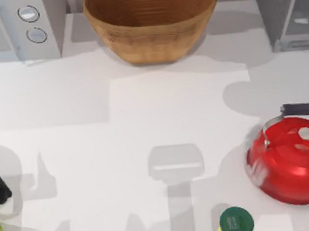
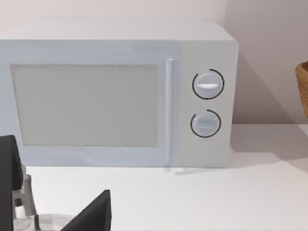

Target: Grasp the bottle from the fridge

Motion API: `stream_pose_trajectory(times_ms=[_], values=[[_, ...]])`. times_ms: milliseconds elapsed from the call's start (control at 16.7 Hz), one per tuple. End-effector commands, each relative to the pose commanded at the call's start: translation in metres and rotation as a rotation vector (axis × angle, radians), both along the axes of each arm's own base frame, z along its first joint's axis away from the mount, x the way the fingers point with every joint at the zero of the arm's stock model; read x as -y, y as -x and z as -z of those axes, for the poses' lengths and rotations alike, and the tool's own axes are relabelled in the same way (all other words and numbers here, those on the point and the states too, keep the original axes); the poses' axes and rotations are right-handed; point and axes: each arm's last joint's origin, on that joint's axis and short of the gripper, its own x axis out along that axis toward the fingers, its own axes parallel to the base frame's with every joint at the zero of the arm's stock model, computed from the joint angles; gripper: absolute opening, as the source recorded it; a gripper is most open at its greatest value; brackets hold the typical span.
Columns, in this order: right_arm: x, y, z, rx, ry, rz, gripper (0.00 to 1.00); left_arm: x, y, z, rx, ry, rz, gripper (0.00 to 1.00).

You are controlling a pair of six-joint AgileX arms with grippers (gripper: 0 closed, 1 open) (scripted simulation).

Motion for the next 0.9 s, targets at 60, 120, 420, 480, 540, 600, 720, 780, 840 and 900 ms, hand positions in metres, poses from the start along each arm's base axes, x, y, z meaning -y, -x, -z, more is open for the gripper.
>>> stream_pose_trajectory(times_ms=[60, 120, 420, 480, 540, 600, 720, 780, 840, 900], values=[[0.001, 0.003, 0.000, -0.001, 0.000, 0.002, 0.00, 0.000, 0.000, 0.000, 0.000, 0.000, 0.000, 1.00], [0.001, 0.007, 0.000, -0.003, 0.001, 0.004, 0.00, 0.000, 0.000, 0.000, 0.000, 0.000, 0.000, 1.00], [0.004, 0.049, -0.001, -0.006, 0.001, 0.011, 0.00, 0.000, 0.000, 0.000, 0.000, 0.000, 0.000, 1.00], [0.003, 0.059, -0.001, -0.005, 0.000, 0.009, 0.00, 0.000, 0.000, 0.000, 0.000, 0.000, 0.000, 1.00], [0.002, 0.069, 0.000, -0.006, 0.000, 0.007, 0.00, 0.000, 0.000, 0.000, 0.000, 0.000, 0.000, 1.00], [0.001, 0.079, 0.000, -0.006, -0.001, 0.005, 0.00, 0.000, 0.000, 0.000, 0.000, 0.000, 0.000, 1.00], [0.000, 0.093, 0.000, -0.004, -0.001, 0.001, 0.00, 0.000, 0.000, 0.000, 0.000, 0.000, 0.000, 1.00], [-0.001, 0.098, 0.000, -0.001, 0.000, 0.000, 0.00, 0.000, 0.000, 0.000, 0.000, 0.000, 0.000, 1.00], [-0.001, 0.099, 0.000, 0.000, 0.000, 0.000, 0.00, 0.000, 0.000, 0.000, 0.000, 0.000, 0.000, 1.00], [-0.001, 0.100, 0.000, 0.000, 0.000, 0.000, 0.00, 0.000, 0.000, 0.000, 0.000, 0.000, 0.000, 1.00]])
